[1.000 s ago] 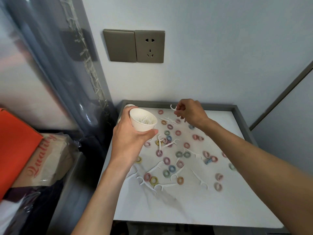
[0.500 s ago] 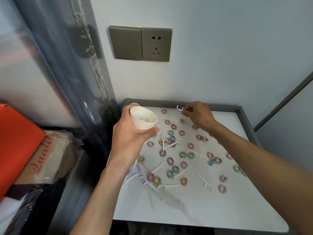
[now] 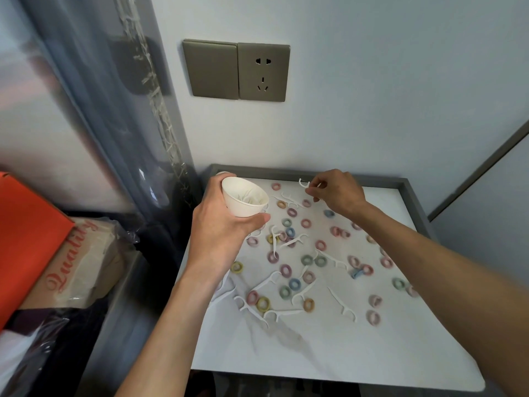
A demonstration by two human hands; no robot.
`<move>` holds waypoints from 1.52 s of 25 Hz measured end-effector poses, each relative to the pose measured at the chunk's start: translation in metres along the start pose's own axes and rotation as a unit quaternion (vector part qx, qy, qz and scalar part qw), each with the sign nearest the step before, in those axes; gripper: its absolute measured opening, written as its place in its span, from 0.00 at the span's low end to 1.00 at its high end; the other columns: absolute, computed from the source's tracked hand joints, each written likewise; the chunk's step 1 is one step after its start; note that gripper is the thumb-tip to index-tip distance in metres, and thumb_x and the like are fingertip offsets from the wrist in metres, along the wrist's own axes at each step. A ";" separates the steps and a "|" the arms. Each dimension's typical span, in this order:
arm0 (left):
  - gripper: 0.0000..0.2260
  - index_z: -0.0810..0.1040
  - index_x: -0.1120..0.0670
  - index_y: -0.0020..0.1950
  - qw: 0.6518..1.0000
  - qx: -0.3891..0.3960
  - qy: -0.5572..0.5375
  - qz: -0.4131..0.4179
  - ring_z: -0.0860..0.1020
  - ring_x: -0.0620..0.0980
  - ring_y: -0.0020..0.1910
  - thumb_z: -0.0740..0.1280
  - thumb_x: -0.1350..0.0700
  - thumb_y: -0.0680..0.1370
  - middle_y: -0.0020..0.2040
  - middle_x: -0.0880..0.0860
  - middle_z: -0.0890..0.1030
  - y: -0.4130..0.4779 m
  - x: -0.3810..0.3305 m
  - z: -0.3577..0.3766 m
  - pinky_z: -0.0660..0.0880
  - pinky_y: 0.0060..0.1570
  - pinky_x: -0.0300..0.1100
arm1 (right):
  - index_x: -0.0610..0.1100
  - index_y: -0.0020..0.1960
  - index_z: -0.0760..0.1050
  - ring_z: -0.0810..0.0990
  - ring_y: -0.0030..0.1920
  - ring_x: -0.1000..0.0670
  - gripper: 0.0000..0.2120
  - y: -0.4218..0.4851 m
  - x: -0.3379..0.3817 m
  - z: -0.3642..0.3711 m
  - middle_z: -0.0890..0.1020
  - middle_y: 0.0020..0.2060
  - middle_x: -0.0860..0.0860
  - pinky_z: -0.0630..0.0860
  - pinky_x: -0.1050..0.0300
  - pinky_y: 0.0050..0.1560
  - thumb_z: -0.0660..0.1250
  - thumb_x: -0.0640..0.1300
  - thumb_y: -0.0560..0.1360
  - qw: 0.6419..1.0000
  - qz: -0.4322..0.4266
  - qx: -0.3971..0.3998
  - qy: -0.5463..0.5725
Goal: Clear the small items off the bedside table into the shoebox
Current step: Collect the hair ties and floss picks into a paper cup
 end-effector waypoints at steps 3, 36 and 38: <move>0.31 0.74 0.47 0.60 1.000 0.002 0.001 0.005 0.77 0.38 0.49 0.83 0.56 0.61 0.50 0.44 0.80 0.001 -0.001 0.002 0.71 0.41 0.24 | 0.50 0.42 0.82 0.81 0.39 0.53 0.06 -0.001 -0.005 0.003 0.84 0.38 0.56 0.75 0.57 0.39 0.71 0.51 0.75 1.000 -0.007 0.005 0.021; 0.30 0.72 0.42 0.56 1.000 -0.005 -0.007 0.012 0.75 0.28 0.45 0.83 0.55 0.61 0.46 0.40 0.79 0.006 0.008 -0.015 0.70 0.41 0.23 | 0.41 0.50 0.78 0.82 0.51 0.43 0.07 0.015 0.060 0.057 0.82 0.49 0.44 0.71 0.56 0.41 0.72 0.38 0.73 0.979 0.009 0.048 -0.200; 0.30 0.71 0.41 0.55 1.000 0.000 -0.008 0.012 0.75 0.28 0.44 0.83 0.55 0.61 0.46 0.40 0.79 0.006 0.008 -0.014 0.70 0.41 0.23 | 0.41 0.50 0.77 0.82 0.50 0.43 0.05 0.014 0.065 0.057 0.83 0.49 0.44 0.70 0.56 0.42 0.70 0.39 0.74 0.973 -0.020 0.045 -0.227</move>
Point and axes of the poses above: each hand's wrist, its own y-axis towards the middle knuckle, its own z-axis out of the palm, x = y × z, the point moved 10 cm from there along y, towards the middle knuckle
